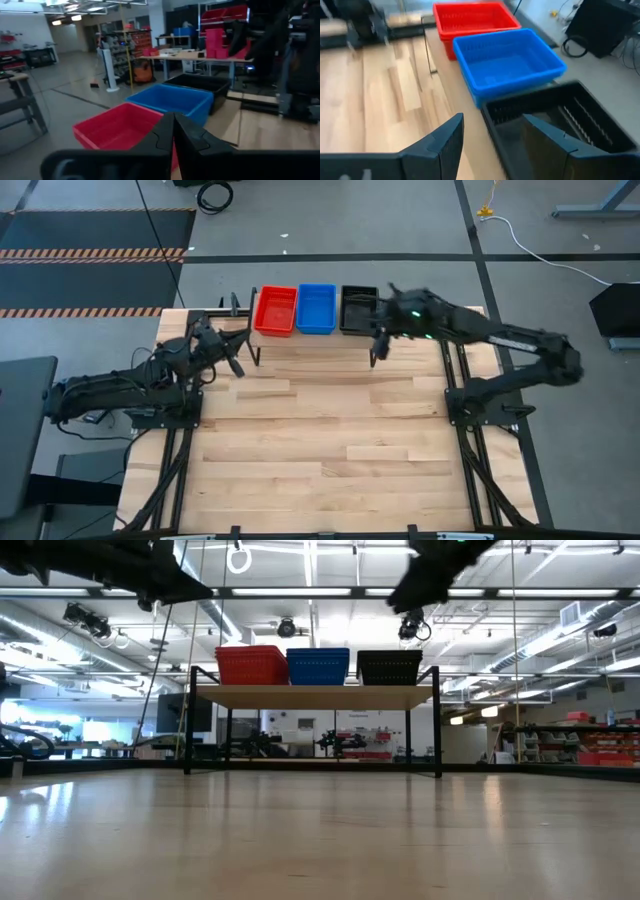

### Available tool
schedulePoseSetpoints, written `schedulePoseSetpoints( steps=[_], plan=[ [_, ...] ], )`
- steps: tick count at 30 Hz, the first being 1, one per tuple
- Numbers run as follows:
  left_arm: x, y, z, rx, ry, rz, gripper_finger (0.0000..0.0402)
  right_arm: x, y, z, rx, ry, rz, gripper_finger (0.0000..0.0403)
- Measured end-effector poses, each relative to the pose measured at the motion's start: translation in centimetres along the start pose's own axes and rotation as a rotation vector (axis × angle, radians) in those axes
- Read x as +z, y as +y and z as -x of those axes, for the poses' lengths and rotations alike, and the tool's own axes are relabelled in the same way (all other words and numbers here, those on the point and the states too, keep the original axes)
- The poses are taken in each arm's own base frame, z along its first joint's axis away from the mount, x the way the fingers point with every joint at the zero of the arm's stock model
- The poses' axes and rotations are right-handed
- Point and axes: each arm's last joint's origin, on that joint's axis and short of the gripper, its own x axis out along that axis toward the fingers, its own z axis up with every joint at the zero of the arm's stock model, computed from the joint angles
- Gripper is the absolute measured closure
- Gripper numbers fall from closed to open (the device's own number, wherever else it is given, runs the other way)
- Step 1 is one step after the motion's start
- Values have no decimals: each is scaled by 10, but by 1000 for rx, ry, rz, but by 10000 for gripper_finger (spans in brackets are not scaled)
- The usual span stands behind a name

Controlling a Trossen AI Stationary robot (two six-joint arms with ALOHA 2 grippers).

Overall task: Stack baskets on shelf by color
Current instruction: Adjust the bins on the shelf

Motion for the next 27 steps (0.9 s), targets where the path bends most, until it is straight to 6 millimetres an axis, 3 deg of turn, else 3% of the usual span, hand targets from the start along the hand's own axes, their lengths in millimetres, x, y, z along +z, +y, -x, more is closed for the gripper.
schedulePoseSetpoints(
  steps=[7,11,18,27],
  plan=[
    [-5,7,-6,-20,36,-11,368,58,7,-54,118,75,118,199],
    [-14,8,-17,-55,98,-25,361,80,9,-80,113,131,180,197],
    [-26,18,-39,-24,156,-64,360,93,13,-122,91,211,266,197],
    [5,31,-66,-64,104,-80,360,89,8,-151,37,350,301,197]
  ],
)
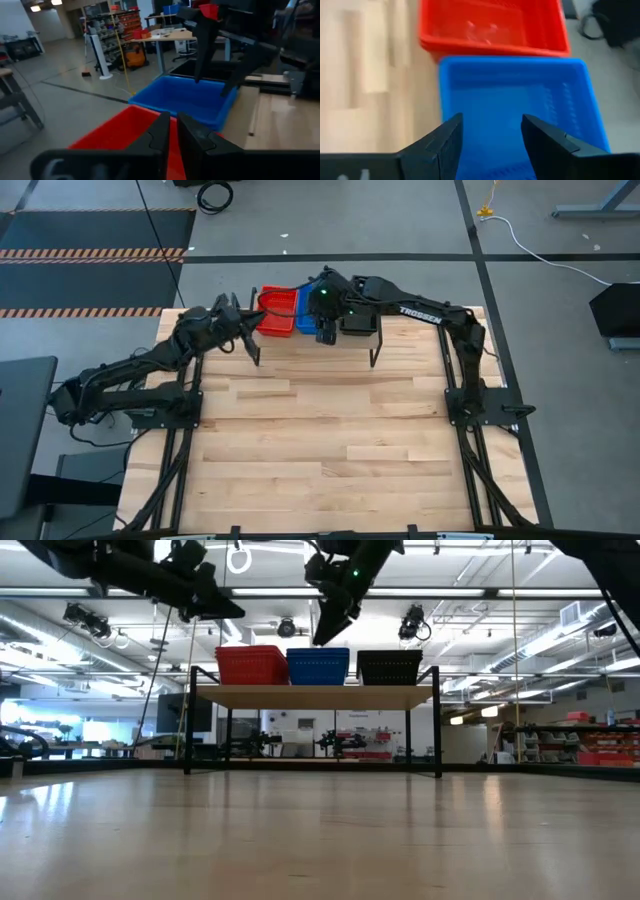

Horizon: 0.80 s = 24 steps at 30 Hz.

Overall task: Stack baskets on shelf by color
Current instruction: Adjust the bins on the shelf

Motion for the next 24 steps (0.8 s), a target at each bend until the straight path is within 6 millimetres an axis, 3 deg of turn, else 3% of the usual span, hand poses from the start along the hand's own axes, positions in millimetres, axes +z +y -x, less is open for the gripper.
schedulePoseSetpoints(
  steps=[6,14,24],
  plan=[
    [6,8,-20,19,70,-34,358,-3,-11,-6,-60,22,-5,197],
    [-11,9,-46,12,196,-96,360,-8,-23,-10,-22,20,21,197],
    [-1,12,-54,39,187,-100,356,-16,-16,-26,51,101,62,197]
  ],
)
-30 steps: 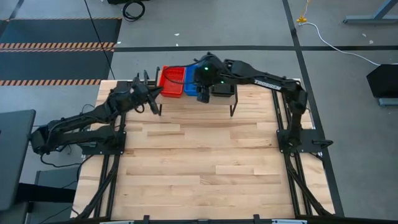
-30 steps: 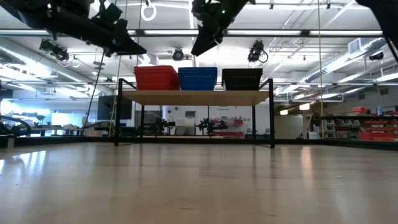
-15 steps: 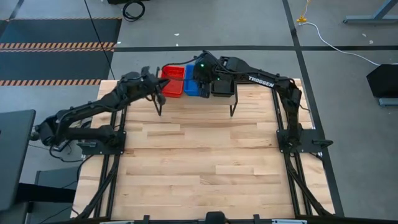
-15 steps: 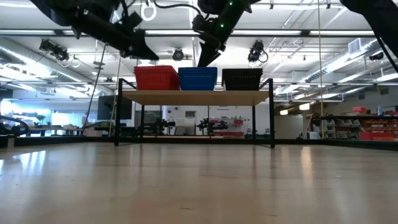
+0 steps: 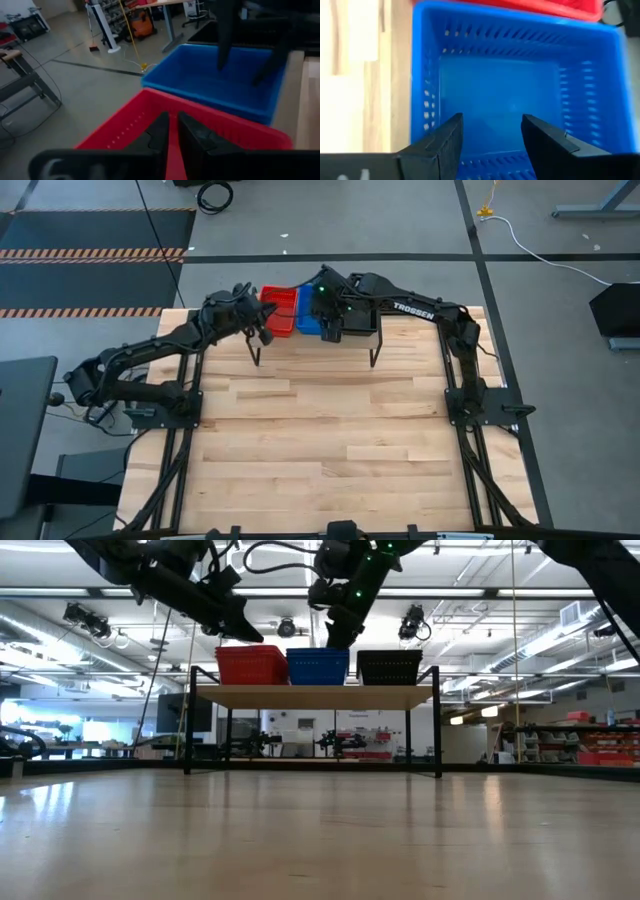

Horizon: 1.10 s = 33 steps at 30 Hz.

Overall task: Stack baskets on shelf by color
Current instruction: Adjust the bins on the shelf

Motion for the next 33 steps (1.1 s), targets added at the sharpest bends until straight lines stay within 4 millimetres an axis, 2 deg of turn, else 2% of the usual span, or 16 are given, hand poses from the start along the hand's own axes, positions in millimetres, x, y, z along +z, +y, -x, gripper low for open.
schedulePoseSetpoints(
  steps=[10,17,28,33],
  plan=[
    [-7,21,0,73,55,28,351,-3,12,1,44,62,31,197],
    [-8,24,0,87,57,35,349,-2,12,1,41,53,41,197],
    [-24,27,-24,99,91,28,341,1,11,2,27,18,89,197],
    [-16,30,-30,91,93,17,338,1,11,2,28,19,90,197]
  ],
)
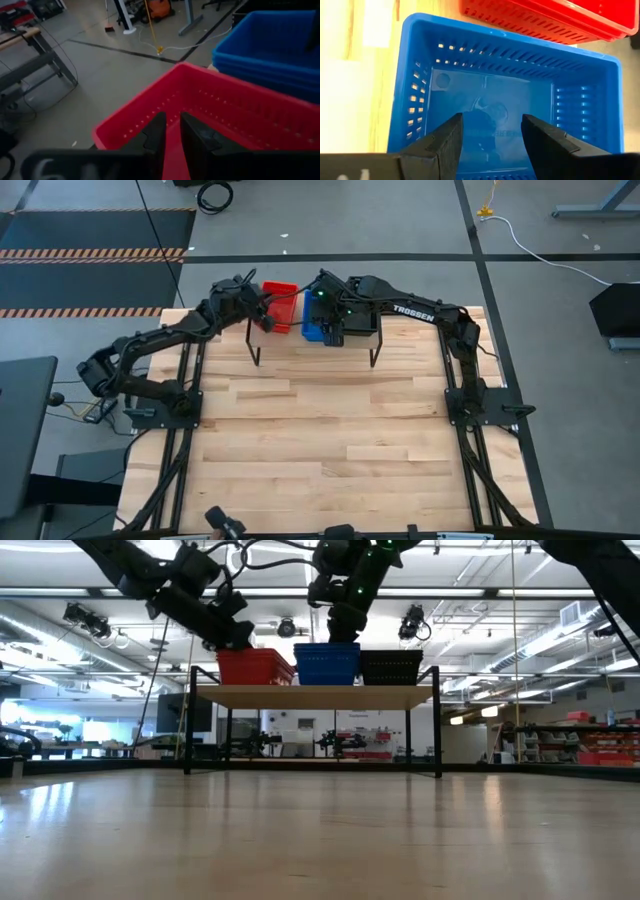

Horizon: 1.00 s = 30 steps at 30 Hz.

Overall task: Stack baskets on shelf by color
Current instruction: Adjust the bins on the shelf

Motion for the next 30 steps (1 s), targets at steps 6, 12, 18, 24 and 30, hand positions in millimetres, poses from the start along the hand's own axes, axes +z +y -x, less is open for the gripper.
schedulePoseSetpoints(
  steps=[6,12,18,24,30],
  plan=[
    [20,3,3,-19,91,46,339,-2,-4,0,-4,3,2,197],
    [28,-8,9,-85,206,65,339,-6,-14,6,-27,-10,13,198],
    [42,-14,21,-107,127,32,351,1,-23,51,-119,-182,-2,199],
    [29,-20,29,-160,274,-43,351,0,-23,80,-142,-250,-24,200],
    [28,-25,36,-212,287,-209,338,-3,-22,84,-134,-239,-32,200]
  ],
)
